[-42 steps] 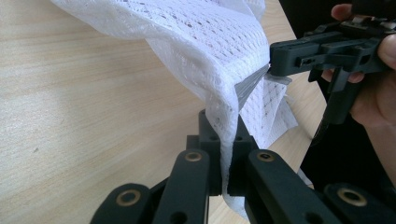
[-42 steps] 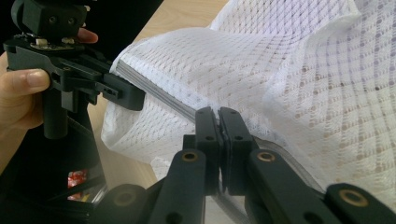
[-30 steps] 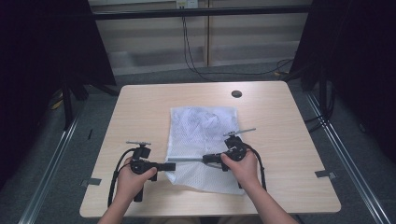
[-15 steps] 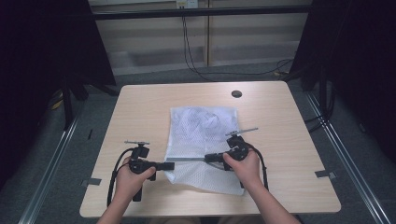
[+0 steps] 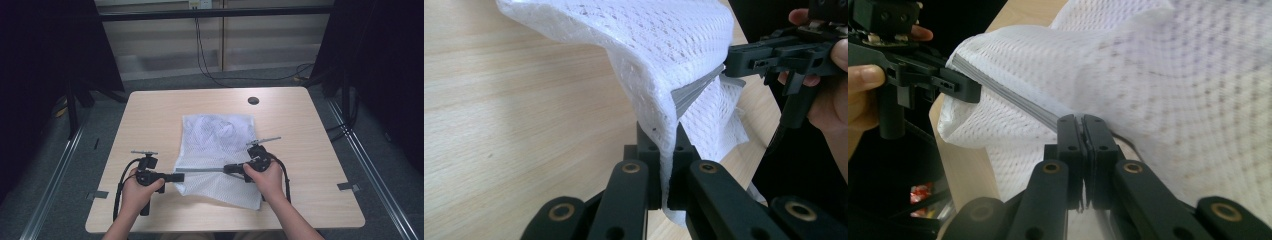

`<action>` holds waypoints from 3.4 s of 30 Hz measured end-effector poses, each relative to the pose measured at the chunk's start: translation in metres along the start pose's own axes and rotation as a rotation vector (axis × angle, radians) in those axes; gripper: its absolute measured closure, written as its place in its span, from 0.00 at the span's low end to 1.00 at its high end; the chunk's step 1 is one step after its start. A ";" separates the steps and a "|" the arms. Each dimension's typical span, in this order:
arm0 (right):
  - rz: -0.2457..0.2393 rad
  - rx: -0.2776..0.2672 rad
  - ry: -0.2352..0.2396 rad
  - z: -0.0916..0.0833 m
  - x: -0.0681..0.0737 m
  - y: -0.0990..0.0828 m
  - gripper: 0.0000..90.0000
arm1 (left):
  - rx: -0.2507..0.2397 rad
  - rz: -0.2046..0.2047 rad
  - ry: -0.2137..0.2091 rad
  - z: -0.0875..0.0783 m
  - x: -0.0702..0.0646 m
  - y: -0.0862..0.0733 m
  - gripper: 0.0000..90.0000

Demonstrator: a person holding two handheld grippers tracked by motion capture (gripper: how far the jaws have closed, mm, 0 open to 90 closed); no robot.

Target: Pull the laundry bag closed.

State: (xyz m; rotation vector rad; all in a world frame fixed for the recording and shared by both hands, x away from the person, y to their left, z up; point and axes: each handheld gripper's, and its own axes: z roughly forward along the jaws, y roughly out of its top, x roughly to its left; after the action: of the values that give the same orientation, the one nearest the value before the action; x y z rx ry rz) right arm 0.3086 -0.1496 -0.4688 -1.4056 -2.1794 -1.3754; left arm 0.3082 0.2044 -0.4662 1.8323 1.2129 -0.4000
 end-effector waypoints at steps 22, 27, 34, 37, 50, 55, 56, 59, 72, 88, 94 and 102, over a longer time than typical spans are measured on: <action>0.003 -0.008 -0.007 -0.011 -0.006 -0.003 0.98 | 0.007 0.003 0.002 0.001 0.000 -0.001 0.99; 0.005 -0.007 -0.010 -0.013 -0.006 -0.003 0.98 | 0.008 0.001 0.002 0.002 -0.002 -0.001 0.99; -0.003 -0.006 -0.022 -0.015 -0.007 -0.004 0.97 | 0.006 -0.002 0.003 0.001 -0.001 -0.001 0.99; 0.000 -0.007 -0.017 -0.015 -0.007 -0.004 0.98 | 0.007 -0.004 0.002 0.002 -0.001 -0.001 0.99; 0.006 -0.013 -0.024 -0.019 -0.009 -0.006 0.98 | 0.005 -0.009 -0.002 0.001 -0.001 -0.001 0.99; 0.010 -0.018 -0.019 -0.021 -0.011 -0.008 0.98 | 0.009 -0.003 -0.002 0.001 0.000 -0.001 0.99; 0.009 -0.017 -0.023 -0.021 -0.011 -0.008 0.98 | 0.008 -0.003 0.001 0.001 0.000 -0.001 0.99; 0.013 -0.017 -0.020 -0.022 -0.011 -0.008 0.98 | 0.009 -0.004 0.002 0.001 0.000 -0.001 0.99; 0.015 -0.018 -0.027 -0.026 -0.014 -0.008 0.97 | -0.003 -0.011 0.010 -0.001 0.000 -0.003 0.99; 0.003 -0.010 -0.032 -0.026 -0.014 -0.008 0.98 | -0.007 -0.017 0.025 -0.005 0.001 -0.005 0.99; 0.014 -0.019 -0.033 -0.029 -0.017 -0.009 0.97 | -0.006 -0.022 0.019 -0.006 0.003 -0.005 0.99; 0.021 -0.030 -0.040 -0.035 -0.017 -0.012 0.97 | -0.004 -0.014 0.013 -0.005 0.003 -0.005 0.99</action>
State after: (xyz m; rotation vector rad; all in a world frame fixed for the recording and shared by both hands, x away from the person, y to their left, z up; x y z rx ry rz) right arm 0.2976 -0.1893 -0.4669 -1.4744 -2.1709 -1.3902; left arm 0.3041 0.2103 -0.4680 1.8273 1.2351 -0.3934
